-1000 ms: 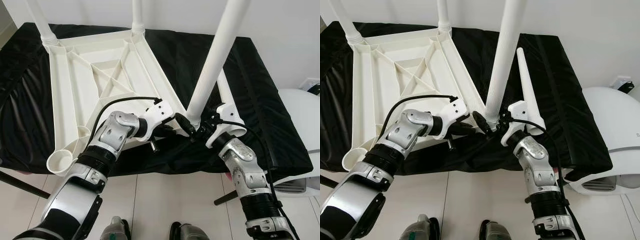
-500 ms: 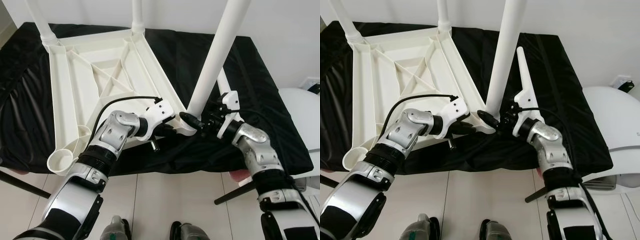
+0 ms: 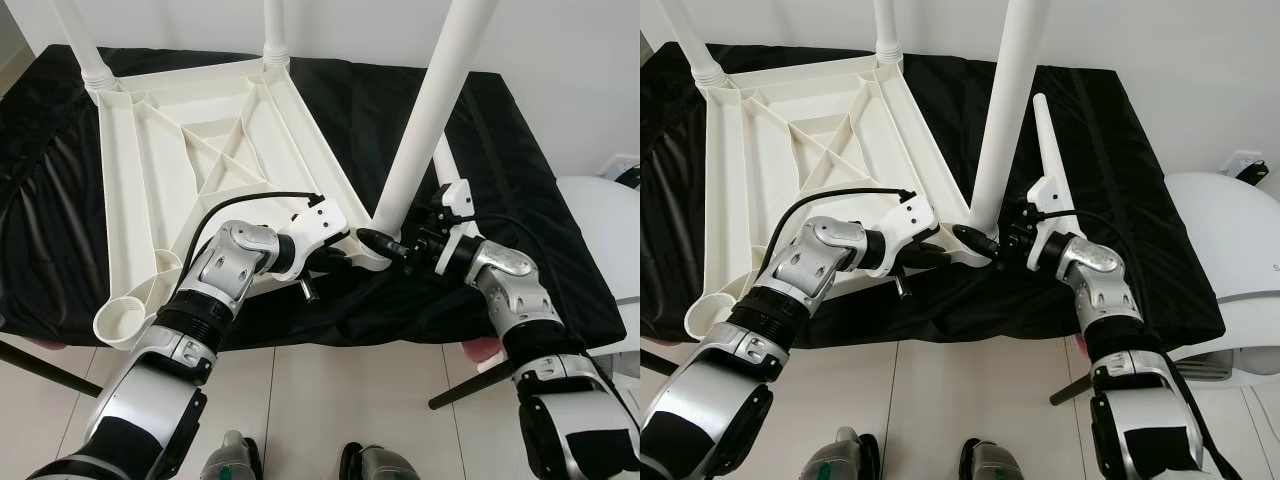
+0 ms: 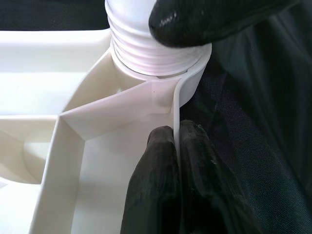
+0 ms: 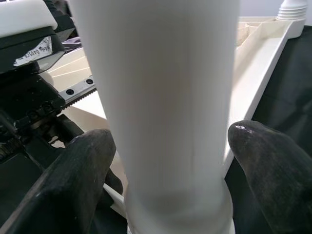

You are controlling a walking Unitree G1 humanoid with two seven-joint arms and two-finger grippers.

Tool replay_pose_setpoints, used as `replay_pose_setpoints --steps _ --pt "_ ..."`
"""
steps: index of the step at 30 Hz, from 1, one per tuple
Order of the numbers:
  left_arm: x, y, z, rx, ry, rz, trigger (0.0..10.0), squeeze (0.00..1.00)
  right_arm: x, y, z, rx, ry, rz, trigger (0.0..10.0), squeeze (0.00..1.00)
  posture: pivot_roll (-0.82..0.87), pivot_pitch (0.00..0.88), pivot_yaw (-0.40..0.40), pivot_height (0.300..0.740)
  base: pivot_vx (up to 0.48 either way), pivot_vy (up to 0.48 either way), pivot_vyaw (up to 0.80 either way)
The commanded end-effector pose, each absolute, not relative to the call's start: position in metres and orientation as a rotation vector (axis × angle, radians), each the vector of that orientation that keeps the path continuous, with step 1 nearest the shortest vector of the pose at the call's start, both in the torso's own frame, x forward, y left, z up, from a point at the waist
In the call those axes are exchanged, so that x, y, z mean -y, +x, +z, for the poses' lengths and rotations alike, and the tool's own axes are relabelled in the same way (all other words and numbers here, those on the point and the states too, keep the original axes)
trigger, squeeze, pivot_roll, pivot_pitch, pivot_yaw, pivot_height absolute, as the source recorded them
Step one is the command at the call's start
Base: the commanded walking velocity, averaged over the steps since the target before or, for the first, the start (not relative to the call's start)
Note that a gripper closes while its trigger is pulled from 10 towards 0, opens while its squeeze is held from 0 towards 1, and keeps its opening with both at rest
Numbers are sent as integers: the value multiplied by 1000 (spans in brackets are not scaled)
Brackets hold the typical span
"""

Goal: Building children table

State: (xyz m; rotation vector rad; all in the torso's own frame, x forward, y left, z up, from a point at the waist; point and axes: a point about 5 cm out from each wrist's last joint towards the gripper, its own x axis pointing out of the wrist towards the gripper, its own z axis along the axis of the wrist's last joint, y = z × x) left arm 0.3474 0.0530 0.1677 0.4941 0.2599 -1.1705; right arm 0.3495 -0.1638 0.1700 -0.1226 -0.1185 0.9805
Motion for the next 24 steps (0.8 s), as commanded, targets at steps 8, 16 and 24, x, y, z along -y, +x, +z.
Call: replay_pose_setpoints --steps 8,16,24 --pt "-58 355 169 -223 504 -999 10000 0 155 354 170 134 -122 1027 510 0 22 98 2 740 0 0 0" --pt "-58 354 168 -224 504 -1003 10000 0 155 356 170 140 -125 1021 10000 0 21 104 0 740 0 0 0" --pt "-57 354 168 -222 501 -1001 10000 0 154 352 165 137 -89 1002 10000 0 20 111 -4 740 0 0 0"
